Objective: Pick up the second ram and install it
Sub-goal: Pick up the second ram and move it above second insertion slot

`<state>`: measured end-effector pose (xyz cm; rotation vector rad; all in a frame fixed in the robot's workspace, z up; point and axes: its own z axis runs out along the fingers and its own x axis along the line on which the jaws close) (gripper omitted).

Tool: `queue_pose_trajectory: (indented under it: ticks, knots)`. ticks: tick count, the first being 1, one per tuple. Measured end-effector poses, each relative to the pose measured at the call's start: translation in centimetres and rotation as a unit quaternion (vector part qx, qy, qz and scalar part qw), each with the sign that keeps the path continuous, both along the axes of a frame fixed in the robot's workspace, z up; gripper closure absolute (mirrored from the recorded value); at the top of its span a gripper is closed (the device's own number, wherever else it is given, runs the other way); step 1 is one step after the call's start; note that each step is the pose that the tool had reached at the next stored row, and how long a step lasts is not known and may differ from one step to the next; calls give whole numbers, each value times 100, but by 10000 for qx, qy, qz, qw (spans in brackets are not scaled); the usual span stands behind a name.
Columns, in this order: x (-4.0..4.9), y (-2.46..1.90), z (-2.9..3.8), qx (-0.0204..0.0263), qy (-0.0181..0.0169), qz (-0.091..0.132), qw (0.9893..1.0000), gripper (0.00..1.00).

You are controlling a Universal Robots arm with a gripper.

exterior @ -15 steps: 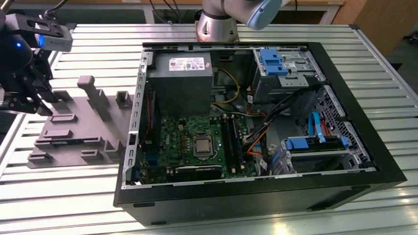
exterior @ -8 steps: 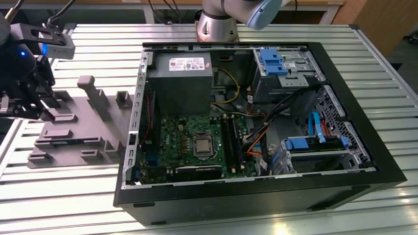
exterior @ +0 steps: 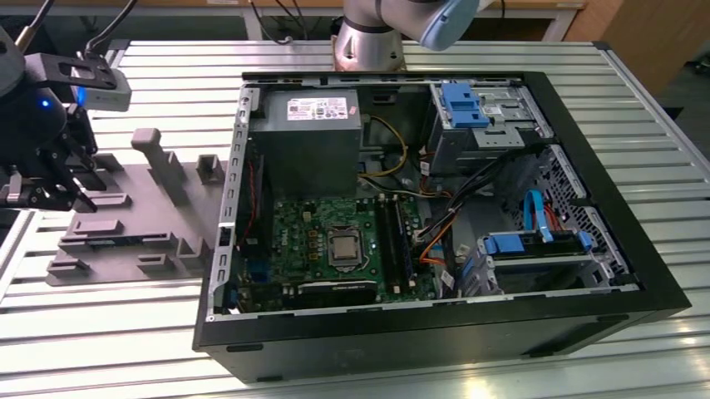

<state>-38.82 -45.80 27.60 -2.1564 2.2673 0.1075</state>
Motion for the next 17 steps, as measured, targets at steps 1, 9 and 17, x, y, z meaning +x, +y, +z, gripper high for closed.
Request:
queue_pose_trajectory:
  ticks: [1, 9, 17]
  knots:
    - [0, 0, 0, 0, 1, 0, 10000, 62]
    - [0, 0, -16, 0, -1, 0, 10000, 62]
    - [-5, -5, -46, -1, 0, 27, 10000, 62]
